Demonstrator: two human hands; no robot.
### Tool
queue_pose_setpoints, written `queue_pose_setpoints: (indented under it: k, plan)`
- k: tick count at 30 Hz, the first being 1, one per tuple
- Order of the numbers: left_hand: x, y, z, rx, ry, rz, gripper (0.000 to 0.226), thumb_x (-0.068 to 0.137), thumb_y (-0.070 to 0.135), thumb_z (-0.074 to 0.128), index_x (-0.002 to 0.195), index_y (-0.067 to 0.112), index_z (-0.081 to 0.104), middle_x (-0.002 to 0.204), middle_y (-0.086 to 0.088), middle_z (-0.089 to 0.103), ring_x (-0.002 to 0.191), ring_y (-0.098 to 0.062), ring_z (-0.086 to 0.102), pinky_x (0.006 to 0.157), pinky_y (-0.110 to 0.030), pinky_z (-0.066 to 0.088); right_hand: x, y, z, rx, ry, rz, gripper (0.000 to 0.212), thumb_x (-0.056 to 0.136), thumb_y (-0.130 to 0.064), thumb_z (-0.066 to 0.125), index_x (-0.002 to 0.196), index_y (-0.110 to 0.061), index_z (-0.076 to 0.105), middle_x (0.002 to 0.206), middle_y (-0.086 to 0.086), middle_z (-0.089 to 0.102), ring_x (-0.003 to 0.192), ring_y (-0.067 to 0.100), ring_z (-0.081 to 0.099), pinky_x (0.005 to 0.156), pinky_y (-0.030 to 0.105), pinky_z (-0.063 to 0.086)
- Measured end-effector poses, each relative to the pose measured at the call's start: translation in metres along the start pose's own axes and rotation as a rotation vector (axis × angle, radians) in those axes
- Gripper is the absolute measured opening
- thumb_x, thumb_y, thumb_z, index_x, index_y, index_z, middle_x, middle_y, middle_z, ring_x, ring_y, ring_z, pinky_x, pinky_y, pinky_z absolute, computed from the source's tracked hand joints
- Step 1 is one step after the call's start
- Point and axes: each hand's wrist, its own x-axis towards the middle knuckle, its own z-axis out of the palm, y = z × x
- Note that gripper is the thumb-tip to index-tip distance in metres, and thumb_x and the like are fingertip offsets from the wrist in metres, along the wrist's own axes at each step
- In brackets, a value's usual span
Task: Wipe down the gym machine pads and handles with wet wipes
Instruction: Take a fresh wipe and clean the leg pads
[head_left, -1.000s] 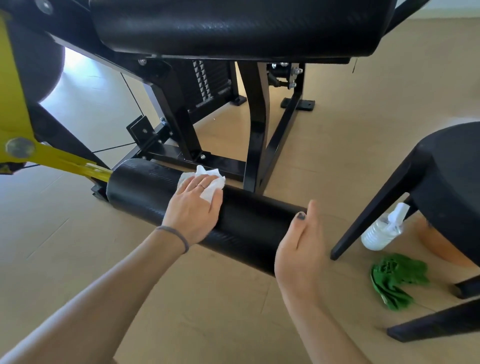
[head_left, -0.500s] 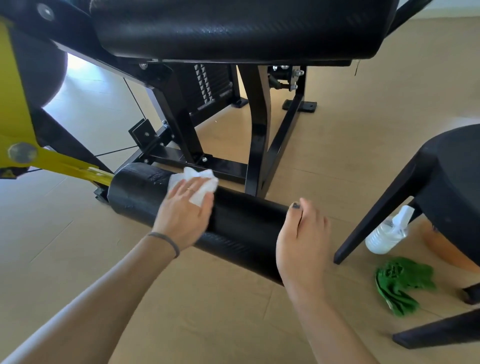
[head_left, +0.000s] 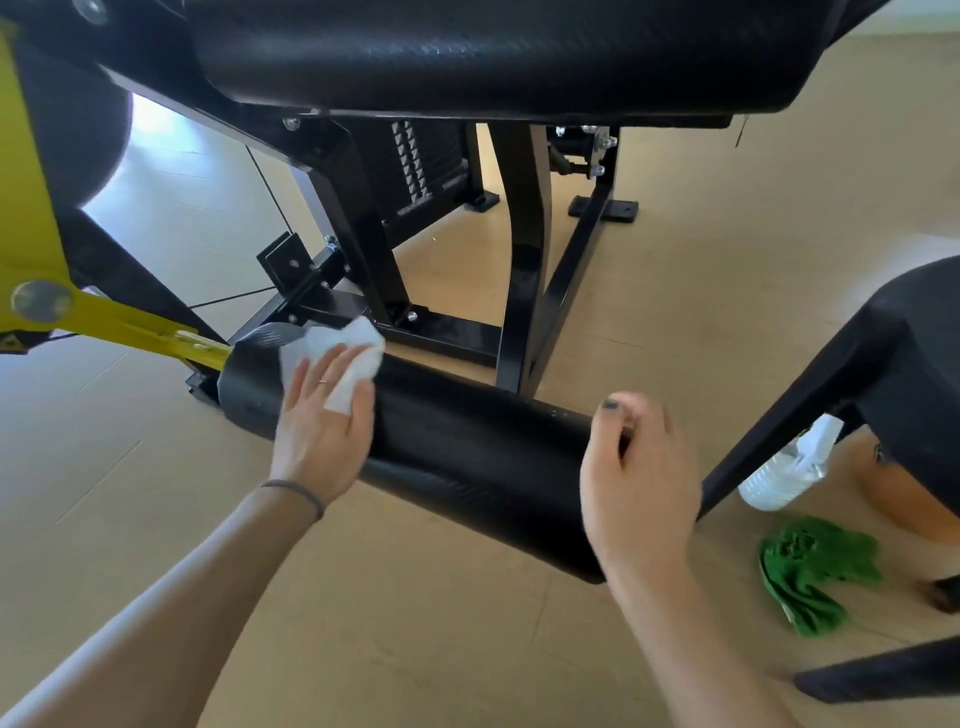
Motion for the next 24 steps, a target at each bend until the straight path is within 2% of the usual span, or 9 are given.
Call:
queue_pose_setpoints:
  k: [3, 6, 8, 11, 14, 18, 20, 22, 24]
  plan:
    - [-0.019, 0.044, 0.004, 0.005, -0.081, 0.361, 0.048, 0.105, 0.033, 0.029, 0.146, 0.02, 0.049, 0.15, 0.009, 0.048, 0.144, -0.008, 0.036, 0.124, -0.041, 0.02, 0.019, -0.004, 0.007, -0.028, -0.115, 0.078, 0.055, 0.1, -0.044, 0.023, 0.122, -0.013, 0.063, 0.099, -0.001, 0.059, 0.087, 0.016, 0.047, 0.073, 0.031, 0.033]
    - [-0.007, 0.027, -0.006, -0.021, -0.07, 0.436, 0.044, 0.103, 0.025, 0.035, 0.145, 0.021, 0.05, 0.149, 0.008, 0.048, 0.141, -0.012, 0.039, 0.122, -0.037, 0.025, 0.01, 0.003, 0.014, -0.074, -0.121, 0.087, 0.053, 0.103, -0.041, 0.026, 0.127, -0.01, 0.063, 0.101, 0.003, 0.065, 0.09, 0.021, 0.056, 0.073, 0.032, 0.035]
    - [0.008, -0.017, -0.007, -0.013, 0.04, 0.25, 0.045, 0.103, 0.022, 0.032, 0.143, 0.019, 0.052, 0.149, 0.003, 0.048, 0.14, -0.02, 0.039, 0.119, -0.037, 0.026, 0.007, 0.005, 0.013, -0.096, -0.122, 0.083, 0.054, 0.104, -0.04, 0.027, 0.131, -0.01, 0.062, 0.113, 0.005, 0.067, 0.1, 0.022, 0.058, 0.076, 0.03, 0.036]
    - [0.021, -0.065, -0.002, -0.14, 0.173, -0.243, 0.053, 0.103, 0.04, 0.019, 0.149, 0.026, 0.041, 0.157, 0.007, 0.036, 0.149, -0.011, 0.022, 0.124, -0.038, 0.014, 0.01, 0.004, 0.013, -0.083, -0.134, 0.11, 0.055, 0.104, -0.04, 0.026, 0.138, -0.011, 0.059, 0.126, 0.006, 0.065, 0.113, 0.023, 0.058, 0.082, 0.027, 0.035]
    - [0.015, -0.044, 0.011, -0.22, 0.198, -0.408, 0.051, 0.105, 0.034, 0.023, 0.154, 0.025, 0.033, 0.162, 0.007, 0.028, 0.152, -0.008, 0.01, 0.125, -0.034, -0.002, 0.009, 0.004, 0.013, -0.095, -0.141, 0.1, 0.051, 0.106, -0.037, 0.028, 0.14, -0.011, 0.058, 0.131, 0.007, 0.064, 0.119, 0.023, 0.058, 0.085, 0.024, 0.035]
    - [-0.019, 0.014, 0.015, -0.137, 0.047, 0.12, 0.051, 0.105, 0.036, 0.022, 0.152, 0.024, 0.038, 0.156, 0.01, 0.038, 0.15, -0.005, 0.019, 0.126, -0.04, 0.003, 0.013, 0.005, 0.012, -0.057, -0.149, 0.121, 0.046, 0.108, -0.033, 0.032, 0.136, -0.009, 0.06, 0.124, 0.009, 0.067, 0.106, 0.019, 0.057, 0.08, 0.024, 0.033]
    - [-0.023, 0.011, 0.016, -0.105, 0.031, 0.235, 0.049, 0.106, 0.035, 0.024, 0.15, 0.025, 0.041, 0.154, 0.01, 0.041, 0.148, -0.004, 0.024, 0.126, -0.041, 0.01, 0.014, 0.006, 0.012, -0.048, -0.165, 0.125, 0.045, 0.108, -0.033, 0.031, 0.131, -0.008, 0.061, 0.116, 0.009, 0.067, 0.096, 0.018, 0.054, 0.077, 0.027, 0.033]
    - [-0.009, -0.01, 0.015, -0.16, 0.13, 0.066, 0.048, 0.105, 0.034, 0.025, 0.149, 0.026, 0.043, 0.154, 0.009, 0.041, 0.148, -0.003, 0.023, 0.126, -0.037, 0.009, 0.014, 0.007, 0.014, -0.05, -0.162, 0.139, 0.045, 0.108, -0.034, 0.029, 0.125, -0.009, 0.063, 0.108, 0.008, 0.067, 0.091, 0.019, 0.052, 0.072, 0.031, 0.034]
    - [0.01, -0.038, 0.015, -0.346, 0.276, -0.366, 0.05, 0.103, 0.035, 0.024, 0.15, 0.029, 0.038, 0.159, 0.008, 0.031, 0.151, -0.008, 0.014, 0.125, -0.034, 0.006, 0.014, 0.008, 0.015, -0.067, -0.157, 0.142, 0.043, 0.107, -0.034, 0.028, 0.111, -0.01, 0.064, 0.097, 0.006, 0.065, 0.086, 0.021, 0.055, 0.063, 0.031, 0.032]
